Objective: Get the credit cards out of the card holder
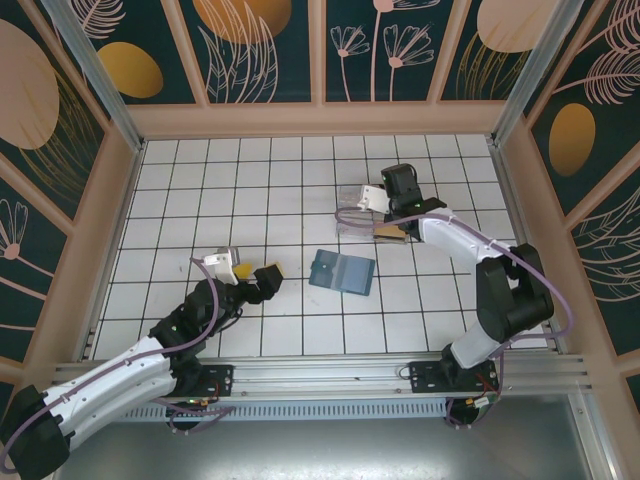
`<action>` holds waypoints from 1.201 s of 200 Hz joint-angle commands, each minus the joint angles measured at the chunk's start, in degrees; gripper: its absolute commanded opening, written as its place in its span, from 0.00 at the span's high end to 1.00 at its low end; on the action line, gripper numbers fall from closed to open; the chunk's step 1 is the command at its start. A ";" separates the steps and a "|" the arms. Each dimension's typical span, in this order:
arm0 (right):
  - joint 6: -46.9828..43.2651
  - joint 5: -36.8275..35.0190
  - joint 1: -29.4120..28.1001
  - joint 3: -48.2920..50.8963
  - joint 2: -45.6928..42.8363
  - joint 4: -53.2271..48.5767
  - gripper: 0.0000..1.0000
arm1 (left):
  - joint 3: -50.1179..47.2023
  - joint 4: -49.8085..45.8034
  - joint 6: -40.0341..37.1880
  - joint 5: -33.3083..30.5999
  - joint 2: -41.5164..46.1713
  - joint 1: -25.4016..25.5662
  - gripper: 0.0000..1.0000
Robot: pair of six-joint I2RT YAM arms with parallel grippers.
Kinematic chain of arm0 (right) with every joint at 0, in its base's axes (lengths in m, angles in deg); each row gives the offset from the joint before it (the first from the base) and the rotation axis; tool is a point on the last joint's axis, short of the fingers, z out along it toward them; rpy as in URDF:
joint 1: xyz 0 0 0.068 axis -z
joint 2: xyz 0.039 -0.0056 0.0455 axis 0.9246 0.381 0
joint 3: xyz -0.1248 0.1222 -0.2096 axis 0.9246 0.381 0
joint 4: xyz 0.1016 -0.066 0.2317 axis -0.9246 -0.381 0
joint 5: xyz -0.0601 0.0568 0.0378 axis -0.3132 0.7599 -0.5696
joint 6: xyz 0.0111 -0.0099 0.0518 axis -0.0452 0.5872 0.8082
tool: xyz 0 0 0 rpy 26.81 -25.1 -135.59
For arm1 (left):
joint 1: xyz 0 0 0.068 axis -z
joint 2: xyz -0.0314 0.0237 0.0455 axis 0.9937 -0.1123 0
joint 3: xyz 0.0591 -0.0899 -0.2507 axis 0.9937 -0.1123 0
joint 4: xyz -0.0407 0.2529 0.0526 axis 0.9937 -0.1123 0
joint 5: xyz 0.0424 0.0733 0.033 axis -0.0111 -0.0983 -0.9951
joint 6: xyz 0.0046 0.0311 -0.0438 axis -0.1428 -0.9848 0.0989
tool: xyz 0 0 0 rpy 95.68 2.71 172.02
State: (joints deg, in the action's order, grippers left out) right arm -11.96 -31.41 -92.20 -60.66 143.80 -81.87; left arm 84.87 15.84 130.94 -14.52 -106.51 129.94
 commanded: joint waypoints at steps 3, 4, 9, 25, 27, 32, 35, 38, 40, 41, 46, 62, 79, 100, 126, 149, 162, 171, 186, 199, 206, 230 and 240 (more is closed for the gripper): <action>0.10 -1.00 0.34 -0.48 0.76 3.03 0.74 | -0.59 -0.03 -1.37 -1.16 0.13 -0.17 0.01; 0.10 -1.02 0.39 -0.48 0.77 3.04 0.74 | -0.59 -0.02 -1.33 -1.16 0.13 -0.16 0.01; 0.01 -1.24 0.43 -0.59 0.83 3.28 0.73 | -0.59 -0.08 -1.44 -1.16 0.13 -0.16 0.01; -0.30 -2.60 0.43 -0.52 0.98 5.84 0.73 | -0.59 0.07 -1.46 -1.15 0.13 -0.18 0.01; -0.26 -2.58 0.43 -0.63 0.98 5.86 0.73 | -0.59 0.07 -1.43 -1.15 0.09 -0.21 0.02; -0.13 -2.48 0.49 -0.97 1.01 5.74 0.73 | -0.59 0.02 -1.47 -1.15 0.05 -0.16 0.01; -0.02 -2.45 0.51 -1.20 1.02 5.70 0.73 | -0.63 0.12 -1.45 -1.15 0.05 -0.16 0.01; 0.05 -2.46 0.52 -1.38 1.06 5.69 0.72 | -0.66 0.08 -1.43 -1.15 0.05 -0.24 0.01; 0.09 -2.45 0.58 -1.48 1.05 5.69 0.72 | -0.67 0.12 -1.42 -1.16 0.05 -0.18 0.02; 0.09 -2.45 0.59 -1.51 1.05 5.65 0.72 | -0.67 0.14 -1.40 -1.16 0.00 -0.21 0.01; 0.10 -2.59 0.61 -1.75 1.10 5.74 0.72 | -0.62 0.12 -1.46 -1.16 -0.04 -0.16 0.01; 0.01 -3.39 0.73 -1.86 1.22 7.22 0.67 | -0.59 0.15 -1.56 -1.15 -0.21 -0.17 0.01; 0.00 -3.56 0.91 -1.89 1.21 7.37 0.67 | -0.69 0.20 -1.52 -1.22 -0.35 -0.16 0.02; 2.03 -3.04 0.89 -2.44 0.28 7.20 0.66 | -0.59 0.03 -1.51 -1.29 -0.35 -0.16 0.01; 5.31 -1.92 0.95 -2.12 -2.13 6.43 0.65 | -0.68 -0.01 -1.56 -1.65 -0.33 -0.20 0.01; 10.82 -1.55 0.96 -1.21 -4.85 7.43 0.63 | -0.68 -0.08 -1.56 -2.15 -0.63 -0.16 0.01; 17.57 -0.47 0.97 -1.30 -7.20 7.30 0.56 | -0.68 -0.26 -1.44 -2.83 -0.90 -0.18 0.01; 23.24 0.60 1.09 -1.13 -9.11 7.19 0.53 | -0.59 -0.45 -1.30 -3.57 -1.07 -0.16 0.01; 32.49 2.64 1.57 0.32 -12.70 7.19 0.48 | -0.34 -1.10 -0.86 -5.47 -1.42 -0.16 0.01; 39.87 3.28 1.75 3.04 -16.08 8.67 0.42 | 0.06 -1.87 -0.23 -7.32 -1.88 -0.16 0.01; 43.40 4.07 1.92 4.86 -18.15 9.87 0.39 | 0.29 -2.35 0.22 -8.38 -2.26 -0.16 0.01; 53.83 5.23 2.43 13.12 -25.77 15.86 0.15 | 2.14 -5.49 2.68 -12.83 -4.34 -0.16 0.01; 57.46 5.36 2.71 16.63 -28.77 18.08 0.01 | 2.76 -6.14 3.85 -14.69 -5.52 -0.21 0.01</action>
State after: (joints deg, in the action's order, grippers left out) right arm 29.77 -28.27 -90.19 -51.13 120.17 -69.98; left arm 85.15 13.06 131.92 -22.94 -110.14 129.94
